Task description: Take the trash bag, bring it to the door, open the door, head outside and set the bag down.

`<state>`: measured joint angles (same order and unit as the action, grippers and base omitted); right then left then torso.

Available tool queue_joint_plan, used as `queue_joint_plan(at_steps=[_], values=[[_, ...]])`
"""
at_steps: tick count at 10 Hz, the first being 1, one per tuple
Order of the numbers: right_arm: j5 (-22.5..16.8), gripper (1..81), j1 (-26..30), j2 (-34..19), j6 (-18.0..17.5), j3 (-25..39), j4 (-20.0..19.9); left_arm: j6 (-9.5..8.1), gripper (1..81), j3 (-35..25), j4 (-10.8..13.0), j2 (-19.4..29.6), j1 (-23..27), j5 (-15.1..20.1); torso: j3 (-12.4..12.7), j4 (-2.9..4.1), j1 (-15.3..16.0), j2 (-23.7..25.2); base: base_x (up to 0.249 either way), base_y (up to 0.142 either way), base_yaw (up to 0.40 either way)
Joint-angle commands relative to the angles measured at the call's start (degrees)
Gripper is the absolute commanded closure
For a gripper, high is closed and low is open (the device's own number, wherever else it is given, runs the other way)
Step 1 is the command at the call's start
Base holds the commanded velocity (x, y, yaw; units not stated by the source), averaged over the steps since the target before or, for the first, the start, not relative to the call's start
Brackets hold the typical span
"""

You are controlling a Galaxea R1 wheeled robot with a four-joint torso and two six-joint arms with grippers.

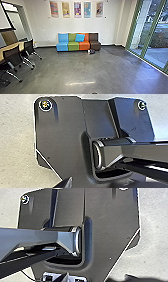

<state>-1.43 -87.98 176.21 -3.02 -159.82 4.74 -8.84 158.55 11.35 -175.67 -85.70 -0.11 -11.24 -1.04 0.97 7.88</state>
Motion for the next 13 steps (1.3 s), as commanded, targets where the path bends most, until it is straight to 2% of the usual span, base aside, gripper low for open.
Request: queue_joint_plan(at_steps=[1,5,13], values=[[-3.4,1.0,1.6,0.7,0.8,0.7,0.4,0.22,1.0,-0.3,0.3,0.1,2.5,2.7,0.0,0.0,0.0,0.0,0.173,0.0,0.0],[-3.4,1.0,1.6,0.8,0.8,0.7,0.4,0.22,1.0,-0.3,0.3,0.2,2.5,2.7,0.0,0.0,0.0,0.0,0.173,0.0,0.0],[-3.6,1.0,1.8,0.8,0.8,0.7,0.5,0.22,1.0,-0.5,0.3,0.2,2.5,2.7,0.0,0.0,0.0,0.0,0.173,-0.078,0.0]])
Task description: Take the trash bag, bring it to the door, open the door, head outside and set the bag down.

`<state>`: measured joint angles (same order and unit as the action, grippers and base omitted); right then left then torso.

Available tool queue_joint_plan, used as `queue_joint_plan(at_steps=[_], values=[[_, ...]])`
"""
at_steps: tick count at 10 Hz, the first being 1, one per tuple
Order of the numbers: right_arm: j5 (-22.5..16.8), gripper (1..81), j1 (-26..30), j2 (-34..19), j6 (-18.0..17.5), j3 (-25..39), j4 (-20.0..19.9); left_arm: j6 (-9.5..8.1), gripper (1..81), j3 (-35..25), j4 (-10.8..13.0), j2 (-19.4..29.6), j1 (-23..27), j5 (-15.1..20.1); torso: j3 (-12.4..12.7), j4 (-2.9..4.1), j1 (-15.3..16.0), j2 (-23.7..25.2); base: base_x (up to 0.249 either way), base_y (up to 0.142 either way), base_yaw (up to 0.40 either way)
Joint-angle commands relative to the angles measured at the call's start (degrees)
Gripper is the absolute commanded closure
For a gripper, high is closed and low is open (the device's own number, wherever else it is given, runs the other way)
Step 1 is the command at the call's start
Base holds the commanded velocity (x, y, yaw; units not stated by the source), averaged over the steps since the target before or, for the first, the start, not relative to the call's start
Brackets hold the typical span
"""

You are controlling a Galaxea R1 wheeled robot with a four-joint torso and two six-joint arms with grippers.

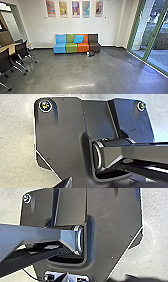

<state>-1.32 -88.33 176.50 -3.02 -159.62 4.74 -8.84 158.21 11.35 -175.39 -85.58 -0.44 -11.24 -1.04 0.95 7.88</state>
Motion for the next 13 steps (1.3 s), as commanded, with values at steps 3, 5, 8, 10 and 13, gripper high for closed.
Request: queue_joint_plan(at_steps=[3,5,8,10,13], values=[[-3.5,1.0,2.1,0.5,0.7,0.5,0.5,0.22,1.0,-0.2,0.3,-0.1,2.4,3.0,0.0,0.0,0.0,0.0,0.185,-0.077,0.0],[-3.5,1.0,2.1,0.4,0.7,0.5,0.5,0.22,1.0,-0.2,0.3,-0.2,2.4,2.9,0.0,0.0,0.0,0.0,0.189,-0.07,0.0],[-3.5,1.0,2.1,0.3,0.7,0.5,0.5,0.22,1.0,-0.2,0.3,-0.1,2.4,2.9,0.0,0.0,0.0,0.0,0.189,0.0,0.0],[-3.5,1.0,2.1,0.3,0.7,0.5,0.5,0.22,1.0,-0.2,0.3,-0.2,2.4,2.9,0.0,0.0,0.0,0.0,0.189,0.0,0.0],[-3.5,1.0,2.1,0.4,0.7,0.5,0.5,0.22,1.0,-0.7,0.3,-0.1,2.4,2.9,0.0,0.0,0.0,0.0,0.19,0.0,0.0]])
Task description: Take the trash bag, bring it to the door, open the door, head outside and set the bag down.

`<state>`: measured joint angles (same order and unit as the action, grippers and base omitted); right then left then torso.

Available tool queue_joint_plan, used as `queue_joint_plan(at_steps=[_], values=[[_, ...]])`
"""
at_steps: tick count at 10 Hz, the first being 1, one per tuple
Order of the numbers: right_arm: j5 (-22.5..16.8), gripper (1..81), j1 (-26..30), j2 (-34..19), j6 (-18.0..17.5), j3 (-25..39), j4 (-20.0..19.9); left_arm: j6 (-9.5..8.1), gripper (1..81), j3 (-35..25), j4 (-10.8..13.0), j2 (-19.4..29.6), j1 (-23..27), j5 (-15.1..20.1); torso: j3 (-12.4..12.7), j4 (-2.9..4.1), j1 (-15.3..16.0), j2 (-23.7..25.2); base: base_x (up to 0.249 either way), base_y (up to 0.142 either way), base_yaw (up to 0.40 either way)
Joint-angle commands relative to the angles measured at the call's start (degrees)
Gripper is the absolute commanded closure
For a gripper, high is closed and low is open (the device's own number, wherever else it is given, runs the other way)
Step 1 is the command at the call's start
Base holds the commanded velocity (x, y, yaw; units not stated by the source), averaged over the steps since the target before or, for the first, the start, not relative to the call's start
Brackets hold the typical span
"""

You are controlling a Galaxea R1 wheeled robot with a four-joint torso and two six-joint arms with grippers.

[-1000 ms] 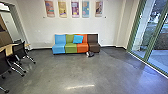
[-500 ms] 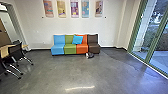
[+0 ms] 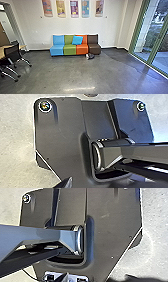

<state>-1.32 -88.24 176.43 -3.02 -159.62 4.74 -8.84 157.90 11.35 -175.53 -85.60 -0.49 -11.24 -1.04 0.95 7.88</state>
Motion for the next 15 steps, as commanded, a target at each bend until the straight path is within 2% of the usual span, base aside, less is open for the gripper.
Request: queue_joint_plan(at_steps=[1,8,10,15], values=[[-3.5,1.0,2.1,0.3,0.7,0.5,0.5,0.22,1.0,-0.8,0.3,0.1,2.4,2.9,0.0,0.0,0.0,0.0,0.189,0.0,0.0],[-3.5,1.0,2.1,0.5,0.7,0.5,0.3,0.22,1.0,-1.5,0.0,0.3,2.4,2.9,0.0,0.0,0.0,0.0,0.189,0.0,0.0],[-3.5,1.0,2.1,0.4,0.7,0.5,0.2,0.14,1.0,-1.9,-3.0,0.8,2.4,2.8,0.0,0.0,0.0,0.0,0.176,0.0,0.0],[-3.5,1.0,2.4,0.5,0.7,1.5,0.4,0.22,1.0,-2.0,-3.0,0.6,2.4,2.9,0.0,0.0,0.0,0.0,0.171,0.0,0.0]])
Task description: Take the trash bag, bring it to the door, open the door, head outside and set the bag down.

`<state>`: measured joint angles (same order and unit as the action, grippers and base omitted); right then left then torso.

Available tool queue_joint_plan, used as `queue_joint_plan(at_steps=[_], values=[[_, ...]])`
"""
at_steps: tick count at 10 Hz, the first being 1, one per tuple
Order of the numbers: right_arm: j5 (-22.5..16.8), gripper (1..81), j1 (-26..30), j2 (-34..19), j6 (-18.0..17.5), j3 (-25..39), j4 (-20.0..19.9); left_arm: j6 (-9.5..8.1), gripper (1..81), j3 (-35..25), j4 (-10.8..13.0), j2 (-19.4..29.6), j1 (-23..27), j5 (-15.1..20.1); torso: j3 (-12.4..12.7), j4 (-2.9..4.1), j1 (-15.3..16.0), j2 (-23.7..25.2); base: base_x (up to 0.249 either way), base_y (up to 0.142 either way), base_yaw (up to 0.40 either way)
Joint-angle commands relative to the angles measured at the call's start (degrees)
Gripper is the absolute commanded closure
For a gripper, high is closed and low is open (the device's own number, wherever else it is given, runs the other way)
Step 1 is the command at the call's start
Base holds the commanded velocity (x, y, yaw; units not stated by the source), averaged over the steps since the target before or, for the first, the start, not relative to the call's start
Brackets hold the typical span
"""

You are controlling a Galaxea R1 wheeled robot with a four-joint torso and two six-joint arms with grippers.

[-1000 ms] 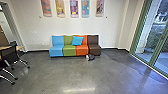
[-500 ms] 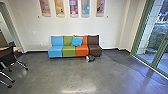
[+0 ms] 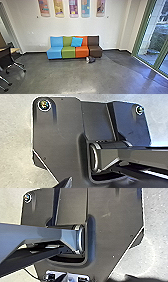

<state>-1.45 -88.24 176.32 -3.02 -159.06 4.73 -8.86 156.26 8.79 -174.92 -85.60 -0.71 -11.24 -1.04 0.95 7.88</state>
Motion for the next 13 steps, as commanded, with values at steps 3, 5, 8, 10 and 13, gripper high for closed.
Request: queue_joint_plan(at_steps=[3,5,8,10,13], values=[[-3.4,1.0,2.3,0.5,0.7,1.0,0.4,0.25,1.0,-0.7,-0.4,0.3,2.4,3.1,0.0,0.0,0.0,0.0,0.171,0.0,0.0],[-3.4,1.0,2.3,0.5,0.7,0.9,0.4,0.34,1.0,-0.7,-0.3,0.3,2.4,3.1,0.0,0.0,0.0,0.0,0.171,0.0,0.0],[-3.4,1.0,2.4,0.5,0.7,0.9,0.5,0.34,1.0,-0.7,-0.3,0.4,2.4,3.1,0.0,0.0,0.0,0.0,0.171,0.0,0.0],[-3.4,1.0,2.6,0.5,0.7,1.0,0.4,0.34,1.0,-0.7,-0.3,0.3,2.4,3.1,0.0,0.0,0.0,0.0,0.171,0.0,0.0],[-3.4,1.0,2.6,0.5,0.7,1.0,0.4,0.34,1.0,-0.7,-0.3,0.4,2.4,3.1,0.0,0.0,0.0,0.0,0.171,0.0,0.0]])
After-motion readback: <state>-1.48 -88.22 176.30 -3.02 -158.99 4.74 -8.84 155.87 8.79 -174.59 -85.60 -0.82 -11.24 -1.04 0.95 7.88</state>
